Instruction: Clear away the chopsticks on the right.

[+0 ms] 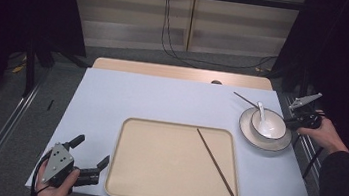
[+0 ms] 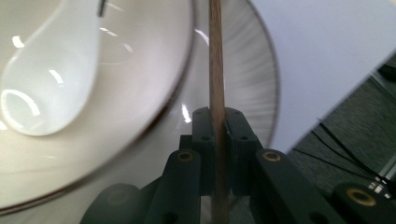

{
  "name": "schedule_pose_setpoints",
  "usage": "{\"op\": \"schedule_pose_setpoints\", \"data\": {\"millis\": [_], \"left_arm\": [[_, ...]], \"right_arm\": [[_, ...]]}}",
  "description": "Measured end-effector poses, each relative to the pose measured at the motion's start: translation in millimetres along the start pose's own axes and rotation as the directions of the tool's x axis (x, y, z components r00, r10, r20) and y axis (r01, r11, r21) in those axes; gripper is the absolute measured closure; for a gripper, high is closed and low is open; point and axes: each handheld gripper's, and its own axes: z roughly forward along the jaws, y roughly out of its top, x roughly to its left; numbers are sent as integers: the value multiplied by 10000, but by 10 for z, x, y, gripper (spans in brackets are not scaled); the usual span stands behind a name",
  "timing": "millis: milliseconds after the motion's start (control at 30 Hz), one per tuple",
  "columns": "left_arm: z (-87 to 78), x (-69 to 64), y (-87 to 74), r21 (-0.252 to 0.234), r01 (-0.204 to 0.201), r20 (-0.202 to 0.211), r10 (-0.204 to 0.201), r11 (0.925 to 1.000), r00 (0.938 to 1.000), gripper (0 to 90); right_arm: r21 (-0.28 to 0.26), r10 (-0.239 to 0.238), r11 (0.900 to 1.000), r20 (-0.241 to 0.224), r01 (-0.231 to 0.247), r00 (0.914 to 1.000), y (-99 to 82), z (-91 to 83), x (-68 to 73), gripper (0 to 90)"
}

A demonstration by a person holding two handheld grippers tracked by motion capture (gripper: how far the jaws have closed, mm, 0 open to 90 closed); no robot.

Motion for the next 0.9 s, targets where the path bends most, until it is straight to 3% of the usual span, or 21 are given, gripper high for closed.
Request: {"op": "schedule_pose_setpoints", "data": {"millis": [67,400,600,667,900], "left_arm": [[1,1,4,-46,-23,-19,23,10000,10000,18],[-4,-1,6,-81,4,-96,-5,10000,10000,19],[-17,10,8,-145,20,-180,-23,9999,9998,19],[-19,8,9,-215,38,-167,-41,9998,9999,20],[-24,11,13,-257,-57,-138,54,9997,9999,19]], "right_arm": [[-334,299,9990,-44,-300,9995,-16,-53,-35,847],[-829,1180,9897,105,-1167,9930,-82,-305,-85,849],[-1002,1559,9829,35,-1548,9878,-74,-460,-2,849],[-1107,1553,9824,382,-1503,9871,-64,-522,24,849],[-1964,1910,9633,231,-1829,9813,-75,-780,198,849]]}}
